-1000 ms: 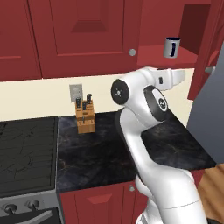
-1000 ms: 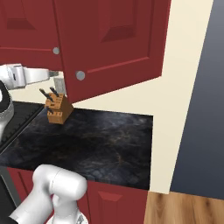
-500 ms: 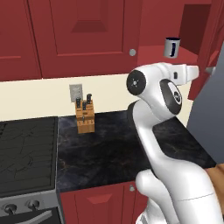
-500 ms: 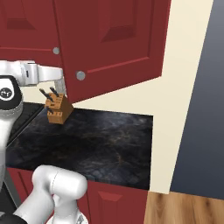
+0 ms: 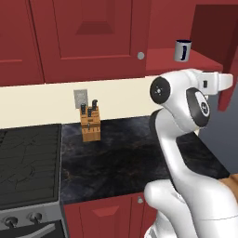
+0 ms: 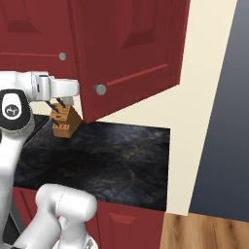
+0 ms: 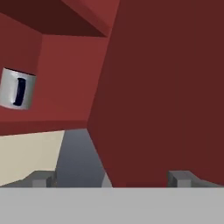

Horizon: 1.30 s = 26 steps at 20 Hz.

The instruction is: Open the cabinet directly in front. Then move the beer and the mug to the dining counter with the jar on it.

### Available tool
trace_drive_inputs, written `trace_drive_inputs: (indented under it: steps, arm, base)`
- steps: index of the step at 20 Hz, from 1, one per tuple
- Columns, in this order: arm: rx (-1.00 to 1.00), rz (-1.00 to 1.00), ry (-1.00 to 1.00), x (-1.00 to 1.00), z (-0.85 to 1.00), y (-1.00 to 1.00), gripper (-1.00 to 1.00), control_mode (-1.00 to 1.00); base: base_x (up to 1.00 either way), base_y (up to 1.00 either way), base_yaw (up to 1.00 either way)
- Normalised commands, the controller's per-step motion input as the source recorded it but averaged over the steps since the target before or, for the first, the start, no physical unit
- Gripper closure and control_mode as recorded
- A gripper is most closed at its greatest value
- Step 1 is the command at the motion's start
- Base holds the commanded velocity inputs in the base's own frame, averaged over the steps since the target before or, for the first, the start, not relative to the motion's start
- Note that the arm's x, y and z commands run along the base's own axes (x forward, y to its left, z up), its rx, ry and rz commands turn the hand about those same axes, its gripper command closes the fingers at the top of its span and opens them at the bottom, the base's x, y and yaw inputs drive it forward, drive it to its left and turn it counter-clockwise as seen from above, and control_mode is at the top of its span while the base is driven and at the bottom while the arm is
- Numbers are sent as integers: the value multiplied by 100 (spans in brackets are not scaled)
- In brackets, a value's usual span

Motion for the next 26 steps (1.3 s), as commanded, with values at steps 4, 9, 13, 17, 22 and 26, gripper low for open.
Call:
trace_drive_inputs:
  steps: [4,9,13,17,22,26]
  arm:
    - [6,-21,0,-27,-7,-100,-100,-100]
    - [8,-20,0,-10,-1,-100,-100,-100]
    - [12,-16,-5,-4,0,-100,-100,-100]
    - [2,-1,-5,3,-1,-35,-100,-100]
    - [-8,25,0,-62,-1,69,-100,-100]
    - [-9,52,0,-50,0,100,-100,-100]
  base:
    - [0,0,0]
    - [0,0,0]
    - [0,0,0]
    - [0,0,0]
    - [0,0,0]
    - [0,0,0]
